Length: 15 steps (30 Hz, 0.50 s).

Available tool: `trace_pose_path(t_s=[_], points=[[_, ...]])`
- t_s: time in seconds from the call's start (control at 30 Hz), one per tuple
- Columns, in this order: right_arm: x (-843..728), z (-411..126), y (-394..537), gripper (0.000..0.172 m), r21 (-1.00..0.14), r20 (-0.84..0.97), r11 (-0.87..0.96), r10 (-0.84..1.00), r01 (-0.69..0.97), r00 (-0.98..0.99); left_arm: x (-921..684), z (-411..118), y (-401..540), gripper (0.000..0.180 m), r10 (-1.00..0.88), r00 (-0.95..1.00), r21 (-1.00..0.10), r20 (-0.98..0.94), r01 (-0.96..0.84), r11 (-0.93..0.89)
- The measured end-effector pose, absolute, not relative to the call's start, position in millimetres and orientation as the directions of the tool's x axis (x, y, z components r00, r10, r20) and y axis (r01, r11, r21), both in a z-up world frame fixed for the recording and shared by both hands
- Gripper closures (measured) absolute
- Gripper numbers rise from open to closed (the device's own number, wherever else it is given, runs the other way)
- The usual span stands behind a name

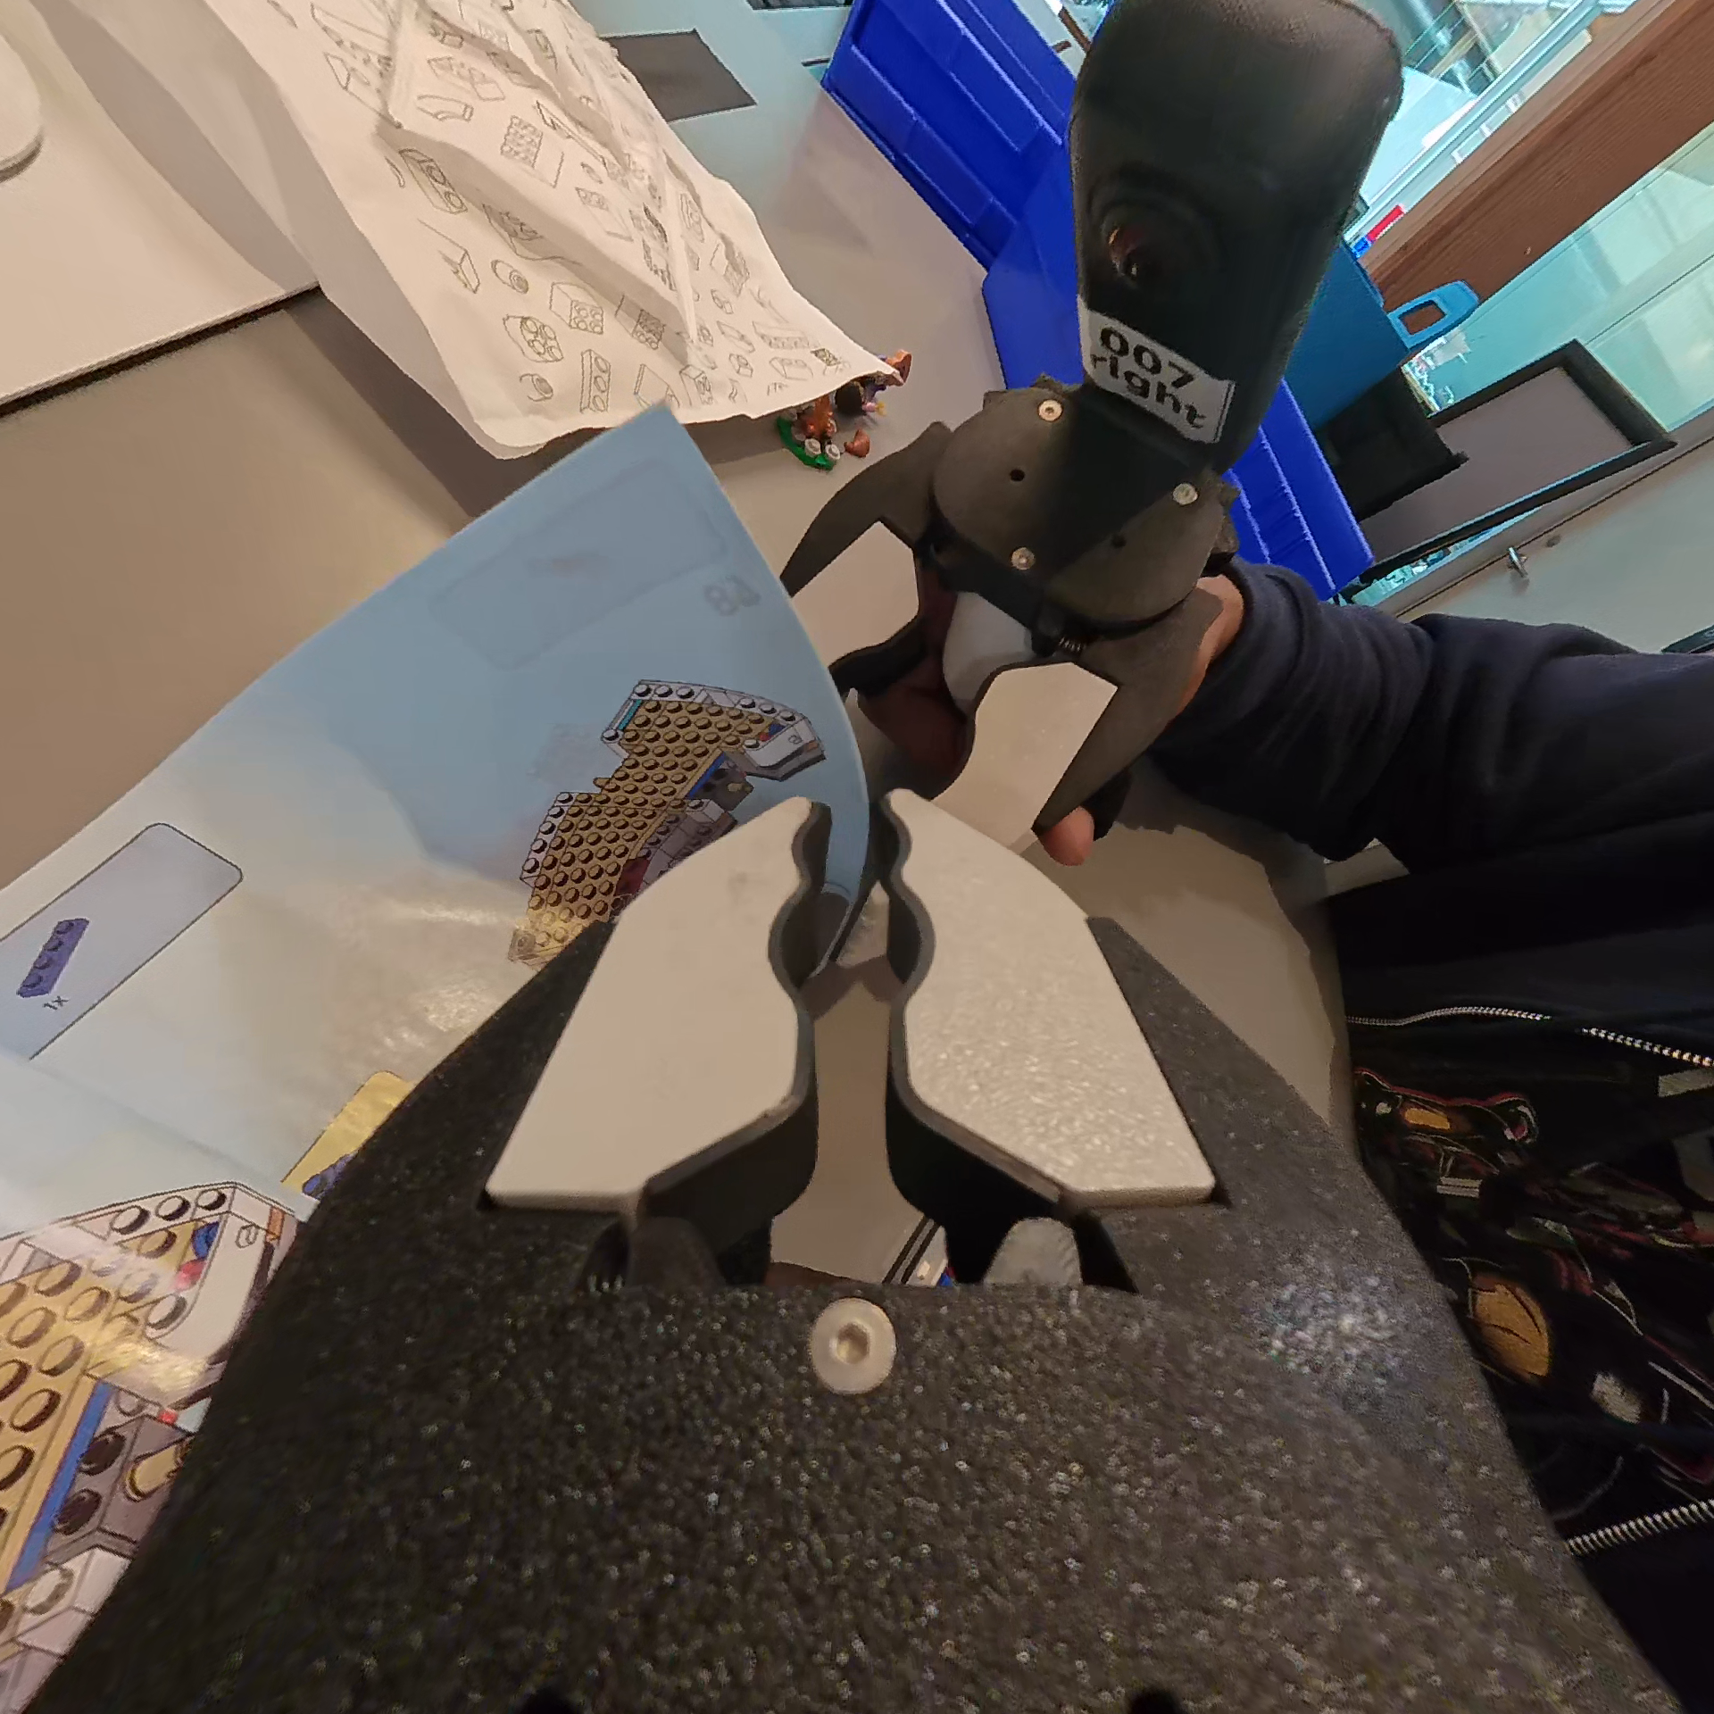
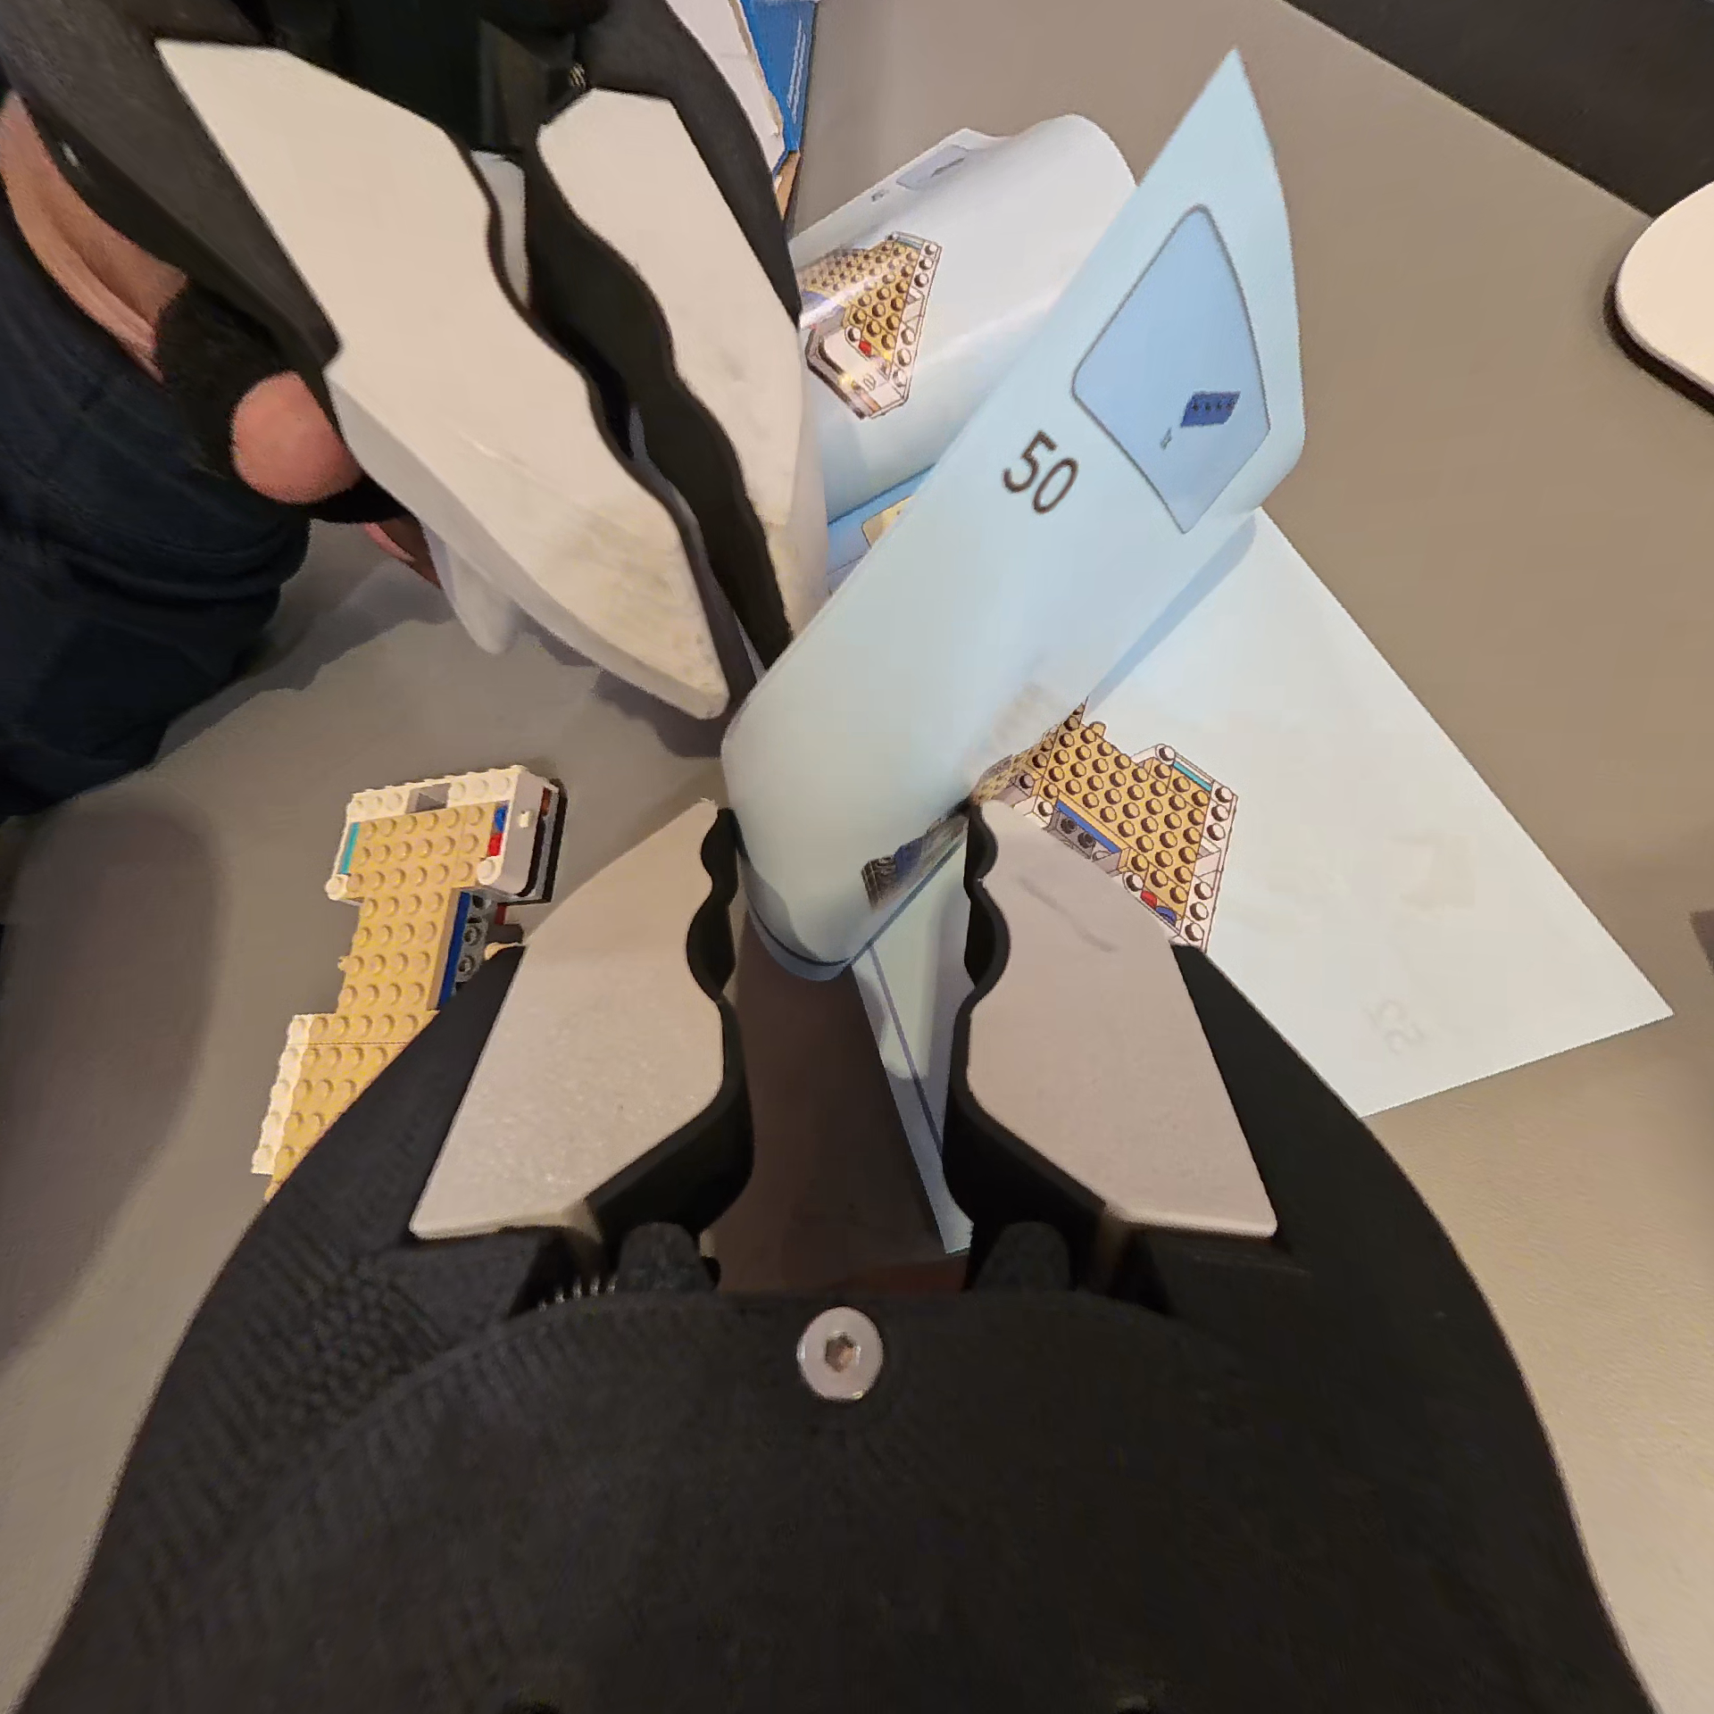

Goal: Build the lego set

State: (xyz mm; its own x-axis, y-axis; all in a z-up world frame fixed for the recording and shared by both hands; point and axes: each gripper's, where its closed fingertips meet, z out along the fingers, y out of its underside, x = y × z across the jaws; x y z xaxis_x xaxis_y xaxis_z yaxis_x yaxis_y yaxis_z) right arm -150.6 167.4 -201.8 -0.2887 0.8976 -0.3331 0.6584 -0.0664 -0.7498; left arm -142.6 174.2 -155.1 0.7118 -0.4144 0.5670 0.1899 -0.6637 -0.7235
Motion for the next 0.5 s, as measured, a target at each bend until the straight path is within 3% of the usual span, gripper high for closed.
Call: trace_pose_path(t_s=[0.5], points=[[-149.6,-203.1,166.1,0.124,-0.747,-0.332,-0.058,0.896,0.662,-0.296,-143.6,-153.6,174.6,0.18,-0.42,0.696,-0.725,0.582,0.211,-0.656]])
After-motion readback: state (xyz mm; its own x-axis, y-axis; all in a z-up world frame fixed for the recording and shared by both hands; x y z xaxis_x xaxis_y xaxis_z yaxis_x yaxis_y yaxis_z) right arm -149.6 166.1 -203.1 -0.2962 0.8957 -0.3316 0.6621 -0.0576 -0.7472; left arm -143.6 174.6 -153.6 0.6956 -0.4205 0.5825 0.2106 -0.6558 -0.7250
